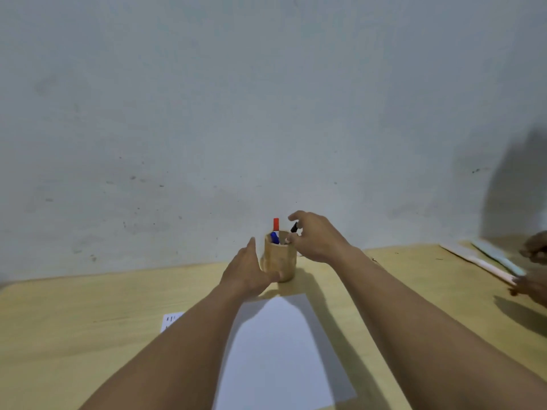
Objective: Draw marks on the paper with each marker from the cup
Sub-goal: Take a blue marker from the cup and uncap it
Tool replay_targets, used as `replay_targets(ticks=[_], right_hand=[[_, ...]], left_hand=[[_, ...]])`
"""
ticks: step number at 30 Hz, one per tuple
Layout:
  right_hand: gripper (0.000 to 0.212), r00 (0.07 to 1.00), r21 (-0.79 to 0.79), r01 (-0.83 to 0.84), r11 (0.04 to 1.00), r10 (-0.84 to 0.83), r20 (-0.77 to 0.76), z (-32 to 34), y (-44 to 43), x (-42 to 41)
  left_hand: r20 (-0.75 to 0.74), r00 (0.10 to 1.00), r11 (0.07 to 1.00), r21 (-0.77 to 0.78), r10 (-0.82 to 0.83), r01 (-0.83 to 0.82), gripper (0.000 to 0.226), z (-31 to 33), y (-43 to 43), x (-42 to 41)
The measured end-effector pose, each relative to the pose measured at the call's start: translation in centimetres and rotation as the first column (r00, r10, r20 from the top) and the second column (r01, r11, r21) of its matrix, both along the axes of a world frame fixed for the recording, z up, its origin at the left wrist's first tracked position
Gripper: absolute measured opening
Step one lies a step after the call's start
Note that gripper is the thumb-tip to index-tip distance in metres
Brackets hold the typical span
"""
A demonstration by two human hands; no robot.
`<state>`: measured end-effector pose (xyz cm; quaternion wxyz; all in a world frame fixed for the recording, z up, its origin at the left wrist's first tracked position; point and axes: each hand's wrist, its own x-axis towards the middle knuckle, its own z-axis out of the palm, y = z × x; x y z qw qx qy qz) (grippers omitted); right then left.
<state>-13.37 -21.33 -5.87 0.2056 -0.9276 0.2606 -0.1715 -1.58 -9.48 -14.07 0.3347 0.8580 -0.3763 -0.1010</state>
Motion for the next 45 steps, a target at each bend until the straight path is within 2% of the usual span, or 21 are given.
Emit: replay_targets(ticks=[6,10,13,15,18,22,25,31,38,42,45], right_hand=[[0.036,0.998,0.041,-0.056,0.998,0.056,0.004,-3.3,-2.2,2.3],[0.036,0.997,0.083,-0.067,0.994,0.063,0.052,-5.3,-2.6,3.9],[0.05,0.994,0.125,-0.025,0.992,0.011,0.105,-6.5,-3.1,4.9],[0.047,0.988,0.149,-0.009,0.989,-0.014,0.152,-6.7,-3.4,5.1],[0.019,0.979,0.152,-0.002,0.988,-0.029,0.203,-6.3,-3.0,4.8],[0.02,0.972,0.126,-0.016,0.992,-0.015,0.236,-6.2,-2.8,4.7],[0.021,0.962,0.117,-0.007,0.993,-0.026,0.271,-5.7,-2.5,4.5],[0.024,0.924,0.233,0.001,0.972,-0.09,0.372,-3.8,-2.3,4.1],[0.022,0.883,0.279,-0.003,0.96,-0.128,0.452,-1.9,-1.6,3.6],[0.012,0.86,0.263,-0.027,0.964,-0.111,0.498,-0.8,-0.6,3.0],[0.012,0.886,0.244,-0.014,0.97,-0.101,0.452,-0.2,0.4,2.8]], left_hand=[[-0.147,0.989,0.992,-0.125,-0.013,-0.005,0.116,-2.8,-3.6,1.4],[-0.144,0.99,0.979,-0.201,0.0,-0.03,0.061,-3.7,-4.5,2.1],[-0.134,0.991,0.978,-0.205,0.015,-0.043,0.051,-4.1,-4.9,2.3],[-0.126,0.992,0.976,-0.214,0.013,-0.04,0.05,-4.2,-5.1,2.4],[-0.114,0.993,0.977,-0.211,0.013,-0.037,0.049,-4.2,-5.3,2.6],[-0.139,0.99,0.976,-0.215,0.004,-0.034,0.062,-4.3,-5.3,2.6],[-0.131,0.991,0.977,-0.213,0.004,-0.032,0.063,-4.2,-5.2,2.5],[0.01,0.992,0.992,-0.014,0.127,-0.127,0.076,-3.7,-5.0,2.0],[0.002,0.993,0.992,0.04,0.119,-0.119,0.081,-2.7,-4.5,1.7],[-0.017,0.994,0.992,0.067,0.113,-0.111,0.096,-1.7,-3.2,2.0],[0.001,0.99,0.987,0.077,0.142,-0.142,0.087,-0.1,-1.5,2.2]])
